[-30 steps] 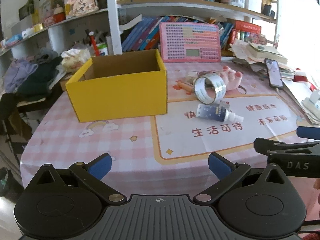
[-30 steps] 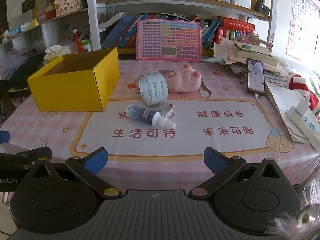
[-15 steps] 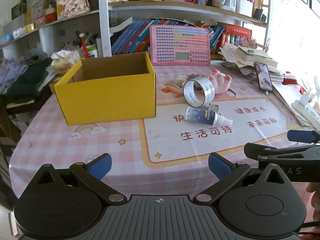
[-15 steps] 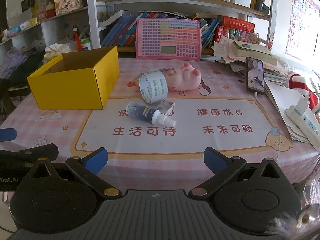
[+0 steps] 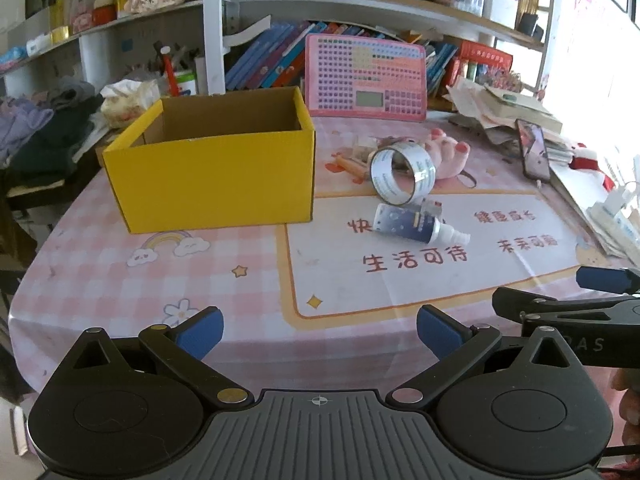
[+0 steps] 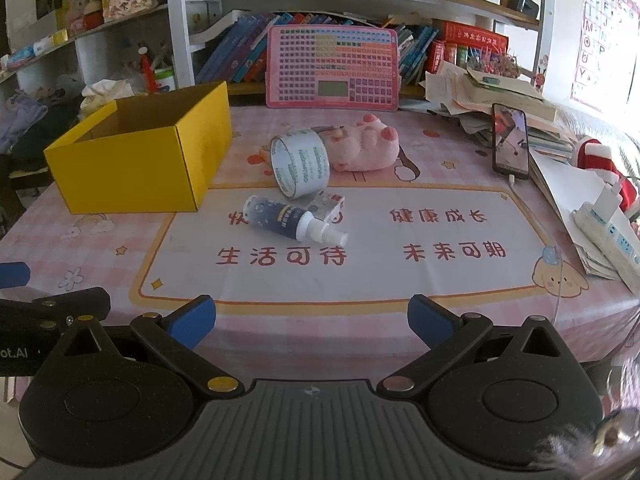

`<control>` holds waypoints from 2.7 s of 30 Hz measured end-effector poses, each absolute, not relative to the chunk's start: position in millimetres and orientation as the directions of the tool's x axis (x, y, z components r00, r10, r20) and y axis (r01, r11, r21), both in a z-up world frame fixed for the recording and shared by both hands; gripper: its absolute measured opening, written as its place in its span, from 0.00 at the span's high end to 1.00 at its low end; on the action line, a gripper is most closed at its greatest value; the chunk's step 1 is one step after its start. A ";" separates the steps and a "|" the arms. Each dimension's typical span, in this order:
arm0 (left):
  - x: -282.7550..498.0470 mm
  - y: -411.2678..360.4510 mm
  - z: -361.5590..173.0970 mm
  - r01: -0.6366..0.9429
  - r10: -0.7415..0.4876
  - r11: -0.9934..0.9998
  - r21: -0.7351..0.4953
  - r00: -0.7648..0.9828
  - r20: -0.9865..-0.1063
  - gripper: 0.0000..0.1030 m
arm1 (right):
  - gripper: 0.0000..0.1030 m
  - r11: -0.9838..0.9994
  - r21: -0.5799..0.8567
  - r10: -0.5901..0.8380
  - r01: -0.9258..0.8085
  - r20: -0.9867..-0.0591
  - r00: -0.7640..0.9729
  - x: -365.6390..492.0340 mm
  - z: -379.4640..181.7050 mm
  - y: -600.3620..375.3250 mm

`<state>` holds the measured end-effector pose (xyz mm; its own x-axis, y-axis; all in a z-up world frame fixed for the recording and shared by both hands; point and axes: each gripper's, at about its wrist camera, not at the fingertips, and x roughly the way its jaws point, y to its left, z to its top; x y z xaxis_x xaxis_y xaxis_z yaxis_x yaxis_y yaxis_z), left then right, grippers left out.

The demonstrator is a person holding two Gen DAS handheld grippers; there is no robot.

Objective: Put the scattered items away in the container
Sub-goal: 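Grasp the blue-white spray bottle with the left tool while the right tool grasps the small card box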

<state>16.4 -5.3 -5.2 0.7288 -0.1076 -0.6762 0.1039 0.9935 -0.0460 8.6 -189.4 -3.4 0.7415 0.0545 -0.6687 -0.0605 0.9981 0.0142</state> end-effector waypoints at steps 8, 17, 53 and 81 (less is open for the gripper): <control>34.6 -15.9 -10.7 0.118 -0.125 0.991 -0.058 0.703 -0.700 0.00 | 0.00 0.998 -0.008 0.036 -0.055 -0.665 0.746 24.4 -2.8 -197.6; 60.0 -37.6 -18.5 0.156 -0.153 0.986 -0.063 0.679 -0.718 0.00 | 0.02 0.999 0.015 0.047 -0.050 -0.675 0.736 51.1 -6.8 -217.3; 155.1 -83.0 -29.4 0.106 -0.030 0.993 0.041 0.594 -0.804 0.00 | 0.36 0.964 0.098 0.220 -0.248 -0.820 0.528 240.9 -52.6 -217.4; 219.3 -116.9 -63.4 0.077 -0.136 0.991 -0.113 0.487 -0.863 0.06 | 0.64 0.977 0.058 0.158 -0.205 -0.844 0.513 233.3 -62.0 -293.7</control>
